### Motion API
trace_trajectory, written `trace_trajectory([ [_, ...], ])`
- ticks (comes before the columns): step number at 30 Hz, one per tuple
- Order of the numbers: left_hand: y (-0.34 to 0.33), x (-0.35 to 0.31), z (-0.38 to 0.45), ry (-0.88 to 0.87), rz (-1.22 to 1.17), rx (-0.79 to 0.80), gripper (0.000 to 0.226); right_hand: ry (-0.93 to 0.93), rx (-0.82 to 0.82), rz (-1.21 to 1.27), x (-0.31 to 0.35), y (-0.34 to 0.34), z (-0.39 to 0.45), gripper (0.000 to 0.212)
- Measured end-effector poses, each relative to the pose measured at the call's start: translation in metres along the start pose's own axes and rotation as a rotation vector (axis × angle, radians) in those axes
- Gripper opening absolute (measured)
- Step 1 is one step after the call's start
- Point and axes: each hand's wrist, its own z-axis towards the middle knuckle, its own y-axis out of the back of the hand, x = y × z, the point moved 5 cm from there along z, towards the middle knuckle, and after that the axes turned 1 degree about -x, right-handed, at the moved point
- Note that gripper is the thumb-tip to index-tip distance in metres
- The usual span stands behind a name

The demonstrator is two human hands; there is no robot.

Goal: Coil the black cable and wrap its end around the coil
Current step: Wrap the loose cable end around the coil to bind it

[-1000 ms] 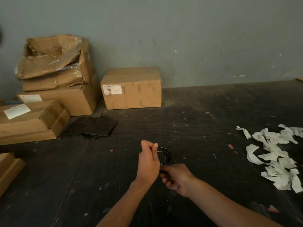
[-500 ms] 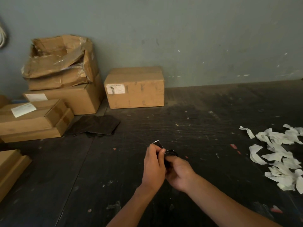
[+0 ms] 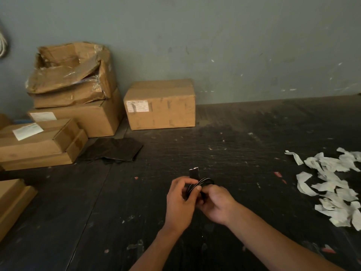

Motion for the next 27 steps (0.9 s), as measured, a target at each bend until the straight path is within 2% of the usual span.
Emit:
trace_trajectory([
  [6,0.011,0.013,0.004,0.153,-0.109,-0.063,0.020,-0.031,0.042,-0.148,0.003,0.000,-0.003,0.022],
  [8,0.013,0.015,0.005,0.155,-0.099,-0.064,0.020,-0.009,0.054,-0.266,0.003,0.001,-0.006,0.021],
  [12,0.017,0.015,0.008,0.132,-0.040,-0.110,0.020,0.201,-0.049,-0.544,0.005,0.003,-0.008,0.018],
  [15,0.015,0.014,0.010,0.115,-0.008,-0.100,0.019,0.410,-0.118,-0.554,0.012,0.004,-0.011,0.022],
  [18,0.014,0.012,0.013,0.099,0.010,-0.064,0.021,0.491,-0.042,-0.542,0.018,0.002,-0.012,0.019],
  [21,0.015,0.013,0.015,0.134,-0.005,-0.035,0.020,0.487,0.061,-0.535,0.018,0.004,-0.011,0.029],
  [23,0.018,0.014,0.015,0.168,-0.004,-0.010,0.019,0.549,0.079,-0.597,0.025,0.006,-0.011,0.033],
  [27,0.019,0.019,0.009,0.204,0.003,0.047,0.017,0.719,0.110,-0.825,0.039,0.006,-0.015,0.025],
])
